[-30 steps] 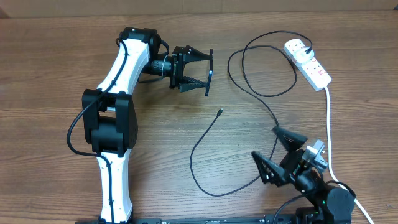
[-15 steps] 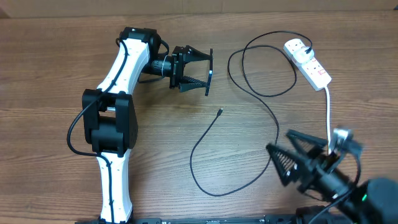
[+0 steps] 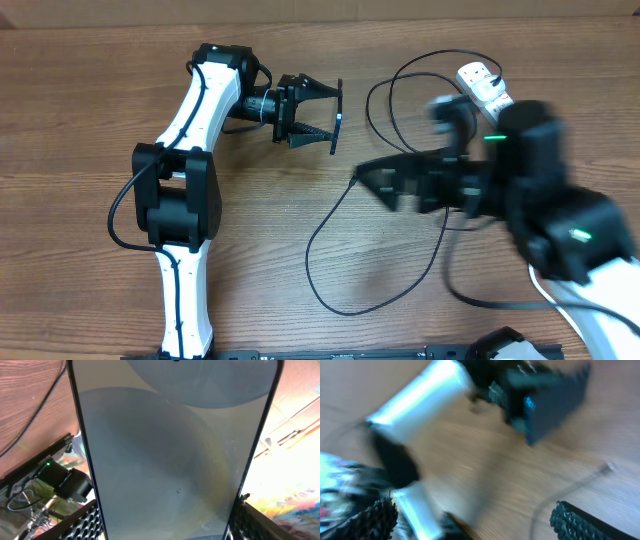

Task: Plug charger to phone and switch on socket

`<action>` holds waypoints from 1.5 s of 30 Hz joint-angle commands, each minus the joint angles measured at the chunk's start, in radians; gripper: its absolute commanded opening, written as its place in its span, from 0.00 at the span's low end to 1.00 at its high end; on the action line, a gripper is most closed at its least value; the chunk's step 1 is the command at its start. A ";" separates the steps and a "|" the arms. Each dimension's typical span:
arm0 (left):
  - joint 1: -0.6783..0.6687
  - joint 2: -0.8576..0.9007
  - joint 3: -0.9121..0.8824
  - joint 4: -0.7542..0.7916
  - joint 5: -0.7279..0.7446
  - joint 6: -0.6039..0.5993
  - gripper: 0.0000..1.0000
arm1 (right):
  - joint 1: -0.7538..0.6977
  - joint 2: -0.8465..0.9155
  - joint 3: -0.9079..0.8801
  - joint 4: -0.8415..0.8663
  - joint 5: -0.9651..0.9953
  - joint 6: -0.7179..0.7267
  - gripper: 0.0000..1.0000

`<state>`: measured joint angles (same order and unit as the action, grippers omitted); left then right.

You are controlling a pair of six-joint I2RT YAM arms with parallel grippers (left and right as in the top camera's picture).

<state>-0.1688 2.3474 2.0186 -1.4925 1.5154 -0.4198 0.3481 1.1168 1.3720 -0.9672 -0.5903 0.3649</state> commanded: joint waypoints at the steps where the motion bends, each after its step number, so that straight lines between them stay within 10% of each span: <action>1: -0.015 0.001 0.028 0.000 0.005 -0.012 0.67 | 0.311 0.179 0.139 -0.091 0.732 0.231 0.99; 11: -0.043 0.001 0.028 -0.004 0.000 -0.046 0.66 | 0.455 0.465 0.256 -0.104 1.060 0.578 0.88; 18: -0.044 0.001 0.028 -0.003 0.000 -0.101 0.67 | 0.455 0.476 0.256 -0.044 1.138 0.570 0.67; 45: -0.049 0.001 0.028 -0.003 -0.008 -0.105 0.67 | 0.453 0.550 0.256 -0.018 1.150 0.450 0.40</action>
<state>-0.2100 2.3474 2.0186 -1.4933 1.4769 -0.5186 0.7994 1.6608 1.6005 -0.9878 0.5499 0.8112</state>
